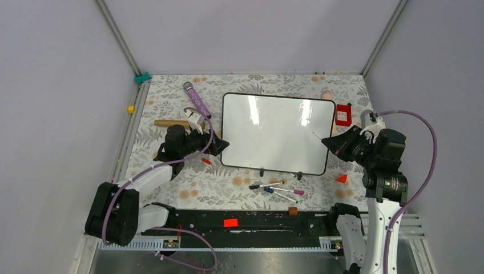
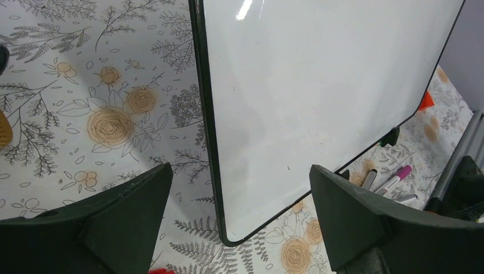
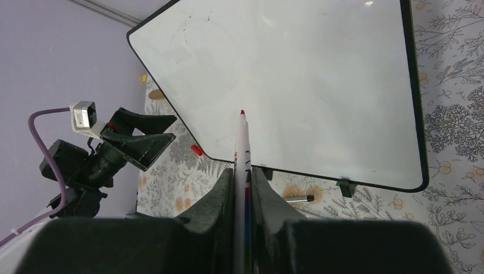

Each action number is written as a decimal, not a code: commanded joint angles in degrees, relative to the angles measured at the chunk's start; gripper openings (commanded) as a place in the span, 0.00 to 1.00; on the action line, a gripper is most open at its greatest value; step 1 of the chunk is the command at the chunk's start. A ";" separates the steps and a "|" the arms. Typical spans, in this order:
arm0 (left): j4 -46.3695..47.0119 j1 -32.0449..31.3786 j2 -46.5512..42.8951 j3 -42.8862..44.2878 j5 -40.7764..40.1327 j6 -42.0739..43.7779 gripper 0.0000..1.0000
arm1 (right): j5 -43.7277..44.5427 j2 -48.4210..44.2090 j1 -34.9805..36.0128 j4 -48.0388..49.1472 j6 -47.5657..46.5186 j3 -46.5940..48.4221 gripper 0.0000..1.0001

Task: Write a sentence on the whiteboard
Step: Hold the whiteboard on the whiteboard stand.

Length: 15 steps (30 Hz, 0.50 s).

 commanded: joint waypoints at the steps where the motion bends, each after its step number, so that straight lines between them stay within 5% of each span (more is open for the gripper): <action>1: 0.72 0.05 -1.27 0.99 1.56 4.29 0.84 | -0.58 -0.10 0.36 0.39 -1.07 0.88 0.00; 10: 3.59 0.11 3.79 0.48 5.87 5.04 0.68 | -0.86 -0.35 0.37 0.27 -1.32 0.20 0.00; 13: 3.51 1.29 7.49 1.95 5.69 4.53 0.37 | -0.81 -0.37 0.41 0.33 -1.25 0.45 0.00; 15: 8.15 3.00 9.43 0.96 9.73 2.07 0.30 | -0.65 -0.30 0.41 0.30 -1.20 0.38 0.00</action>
